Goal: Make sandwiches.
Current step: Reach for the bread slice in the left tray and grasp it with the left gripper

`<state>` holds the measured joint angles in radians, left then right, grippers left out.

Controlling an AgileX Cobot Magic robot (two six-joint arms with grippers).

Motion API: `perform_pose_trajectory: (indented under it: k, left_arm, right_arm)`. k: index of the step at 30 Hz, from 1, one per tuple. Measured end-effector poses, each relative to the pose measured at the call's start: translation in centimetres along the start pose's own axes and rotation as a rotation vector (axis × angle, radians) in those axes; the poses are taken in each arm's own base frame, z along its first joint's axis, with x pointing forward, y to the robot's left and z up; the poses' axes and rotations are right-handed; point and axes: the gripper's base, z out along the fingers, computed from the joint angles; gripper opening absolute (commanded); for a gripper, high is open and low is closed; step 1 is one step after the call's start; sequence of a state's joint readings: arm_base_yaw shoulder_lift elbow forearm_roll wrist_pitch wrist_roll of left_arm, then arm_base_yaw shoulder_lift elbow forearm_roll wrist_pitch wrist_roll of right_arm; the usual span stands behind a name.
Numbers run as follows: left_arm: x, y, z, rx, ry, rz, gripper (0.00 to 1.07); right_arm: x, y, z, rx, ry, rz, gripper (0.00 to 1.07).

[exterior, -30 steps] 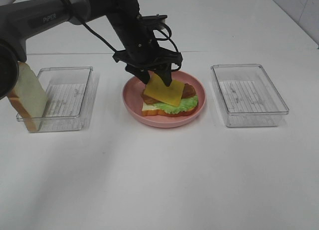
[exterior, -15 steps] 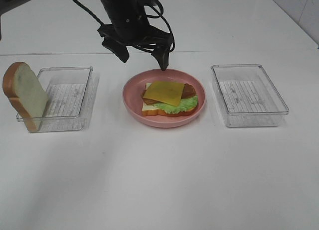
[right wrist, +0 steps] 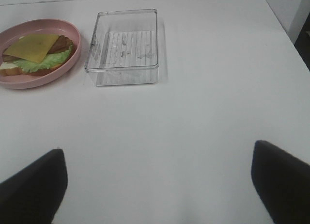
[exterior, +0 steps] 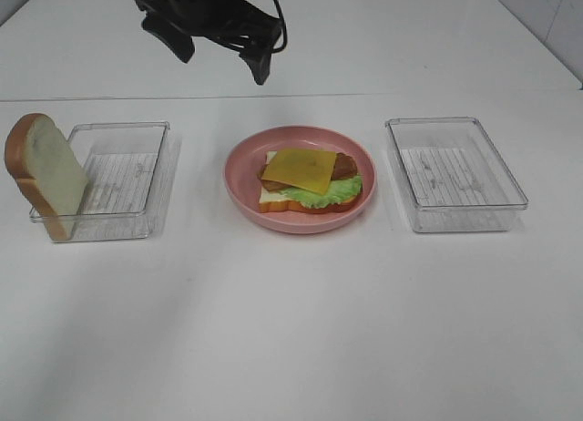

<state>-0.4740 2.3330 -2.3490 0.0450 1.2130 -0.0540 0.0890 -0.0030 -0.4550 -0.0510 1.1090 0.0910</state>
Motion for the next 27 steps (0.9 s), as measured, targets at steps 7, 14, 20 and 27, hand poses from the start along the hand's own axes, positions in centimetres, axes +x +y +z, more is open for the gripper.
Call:
perform_pose_trajectory:
  k: [7,14,20,27]
  left_arm:
    - [-0.4,6.0,-3.3,-0.061,-0.063,-0.117,1.01]
    - [0.5,14.0,-6.9,-0.133,-0.120,-0.270,1.01]
    - [3.2,18.4,-7.1,-0.141,-0.058,-0.385,1.01]
    - [6.7,20.3,-7.1,-0.155,0.050,-0.456,1.00]
  right_arm:
    - [0.0,0.0,0.0,0.000,0.000,0.000,0.96]
    - [0.0,0.0,0.0,0.000,0.000,0.000,0.96]
    - [0.0,0.0,0.0,0.000,0.000,0.000,0.96]
    - [0.0,0.0,0.0,0.000,0.000,0.000,0.96]
